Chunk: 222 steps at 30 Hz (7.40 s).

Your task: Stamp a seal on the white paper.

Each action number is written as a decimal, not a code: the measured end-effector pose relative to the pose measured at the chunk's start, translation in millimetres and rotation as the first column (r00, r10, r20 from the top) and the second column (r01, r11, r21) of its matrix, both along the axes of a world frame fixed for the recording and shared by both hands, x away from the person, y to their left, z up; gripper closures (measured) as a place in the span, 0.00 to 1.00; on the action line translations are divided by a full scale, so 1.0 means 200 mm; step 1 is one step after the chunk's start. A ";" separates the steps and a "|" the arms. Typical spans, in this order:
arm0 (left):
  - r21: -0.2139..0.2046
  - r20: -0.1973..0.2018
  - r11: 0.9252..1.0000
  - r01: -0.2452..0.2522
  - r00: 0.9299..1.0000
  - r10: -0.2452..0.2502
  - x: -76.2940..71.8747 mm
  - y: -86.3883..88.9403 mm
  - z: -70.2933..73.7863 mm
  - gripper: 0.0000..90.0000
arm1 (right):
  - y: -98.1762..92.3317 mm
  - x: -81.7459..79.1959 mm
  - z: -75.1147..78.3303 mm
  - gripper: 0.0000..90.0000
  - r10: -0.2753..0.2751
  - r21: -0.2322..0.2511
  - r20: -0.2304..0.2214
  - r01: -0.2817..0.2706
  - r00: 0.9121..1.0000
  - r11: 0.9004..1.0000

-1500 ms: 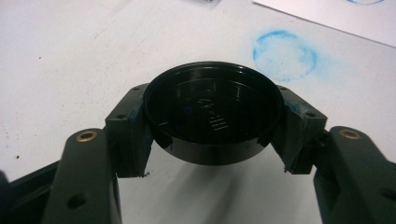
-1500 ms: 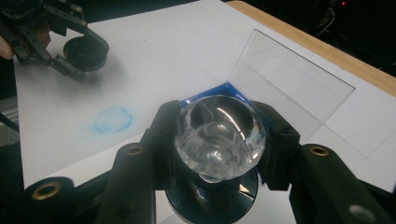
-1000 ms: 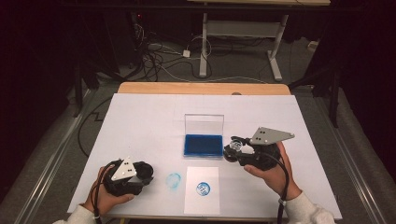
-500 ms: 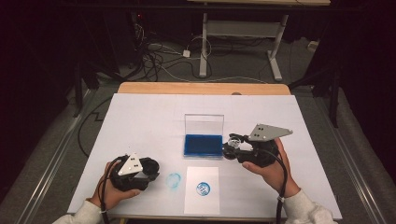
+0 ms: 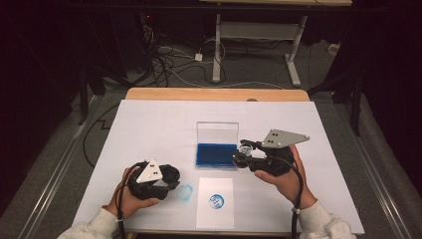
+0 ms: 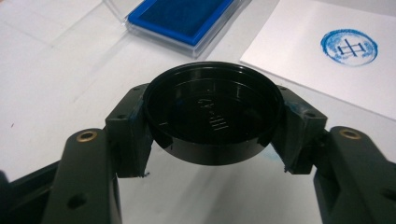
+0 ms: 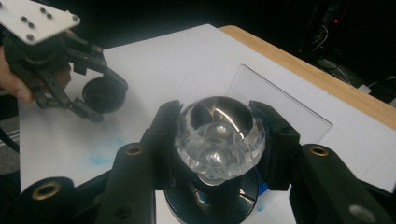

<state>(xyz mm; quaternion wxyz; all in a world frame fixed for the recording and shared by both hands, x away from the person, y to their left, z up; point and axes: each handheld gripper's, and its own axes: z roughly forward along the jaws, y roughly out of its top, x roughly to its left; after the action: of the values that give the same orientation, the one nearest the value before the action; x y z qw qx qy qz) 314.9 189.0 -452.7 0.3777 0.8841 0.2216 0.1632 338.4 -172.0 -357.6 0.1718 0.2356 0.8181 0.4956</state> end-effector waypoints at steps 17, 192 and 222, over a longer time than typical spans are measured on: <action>-0.015 0.024 0.999 0.033 0.999 -0.033 0.02 -0.12 0.03 0.41 | 0.08 0.00 0.02 0.63 0.033 0.007 0.016 -0.034 0.999 0.999; -0.202 0.083 0.978 0.055 0.996 -0.039 0.06 -0.36 0.09 0.18 | 0.37 0.02 -0.07 0.63 0.155 0.121 -0.069 -0.146 0.985 0.982; -0.134 0.124 0.991 0.023 0.992 -0.007 0.00 -0.09 0.07 0.18 | 0.20 0.01 0.02 0.63 0.075 0.078 0.007 -0.075 0.997 0.994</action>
<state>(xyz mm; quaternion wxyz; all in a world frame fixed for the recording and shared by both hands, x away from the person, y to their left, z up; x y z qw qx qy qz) 314.5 170.3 -439.1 0.4510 0.8463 0.2017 0.1990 341.1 -131.2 -353.7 0.1455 0.2101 0.8061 0.5338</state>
